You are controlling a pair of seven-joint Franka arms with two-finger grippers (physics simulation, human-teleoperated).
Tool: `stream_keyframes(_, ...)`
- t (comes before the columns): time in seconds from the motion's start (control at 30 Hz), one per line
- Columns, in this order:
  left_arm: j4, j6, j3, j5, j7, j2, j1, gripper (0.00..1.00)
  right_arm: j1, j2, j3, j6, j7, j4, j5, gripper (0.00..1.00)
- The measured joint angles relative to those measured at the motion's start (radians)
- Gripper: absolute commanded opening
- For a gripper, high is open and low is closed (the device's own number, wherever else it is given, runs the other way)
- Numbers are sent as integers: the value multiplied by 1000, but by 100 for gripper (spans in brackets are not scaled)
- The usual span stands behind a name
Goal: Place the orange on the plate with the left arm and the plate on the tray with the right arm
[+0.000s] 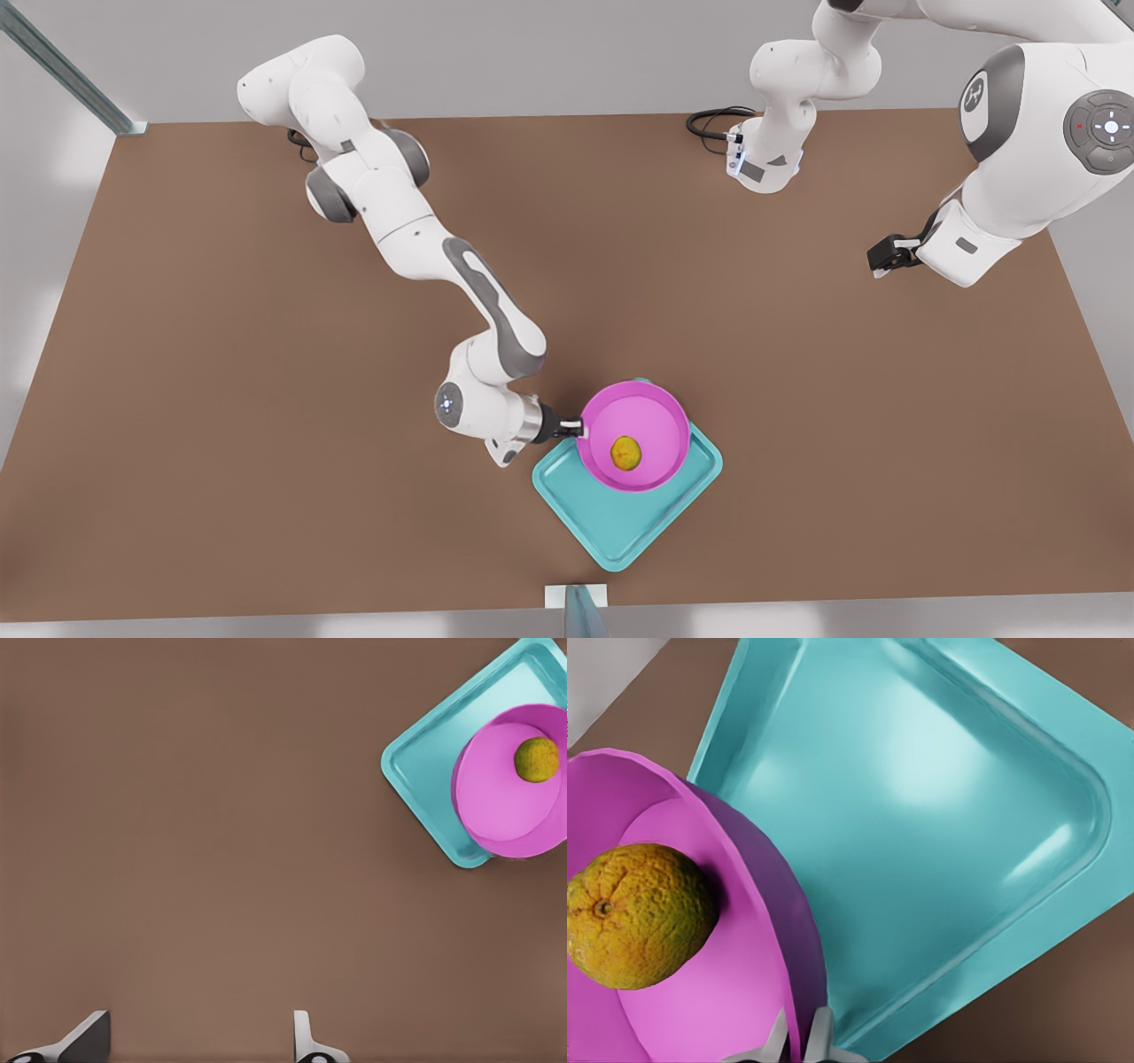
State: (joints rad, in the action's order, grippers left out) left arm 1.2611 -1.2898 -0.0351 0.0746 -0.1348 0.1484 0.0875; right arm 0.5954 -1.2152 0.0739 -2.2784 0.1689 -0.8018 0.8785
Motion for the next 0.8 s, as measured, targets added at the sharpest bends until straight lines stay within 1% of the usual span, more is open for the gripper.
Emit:
stream_keyframes(0.17,-1,0,0,0,1,1,0,100,-6,-46,-4,-96,52,36,3,21)
stream_keyframes(0.2,-1,0,0,1,1,1,0,100,-5,-48,-4,-109,61,39,2,100)
stream_keyframes(0.37,-1,-1,-1,1,1,2,0,100,2,-11,-14,-169,98,20,-3,100)
stream_keyframes(0.4,-1,-2,-1,1,1,4,0,100,2,19,-15,-176,105,-21,-4,100)
stream_keyframes(0.43,-1,-2,-1,1,1,5,0,100,-6,81,-14,-180,110,-100,-7,100)
stream_keyframes(0.47,-1,-2,-1,1,1,6,0,100,-30,171,-14,-174,114,-217,-23,100)
stream_keyframes(0.5,-1,-3,-1,1,1,6,0,100,-87,258,-13,-130,113,-322,-60,100)
stream_keyframes(0.53,-1,-3,-2,0,1,6,0,100,-174,314,-12,-41,103,-371,-135,100)
stream_keyframes(0.6,-1,-3,-2,0,1,6,0,100,-339,391,-9,183,57,-385,-324,100)
stream_keyframes(0.63,-1,-2,-2,-1,2,6,0,100,-386,461,-7,280,29,-394,-437,100)
stream_keyframes(0.73,-1,-2,-2,-1,2,6,0,100,-432,741,-6,533,-50,-412,-719,100)
stream_keyframes(0.8,-1,-2,-2,-1,1,6,0,100,-437,870,-6,659,-96,-415,-829,100)
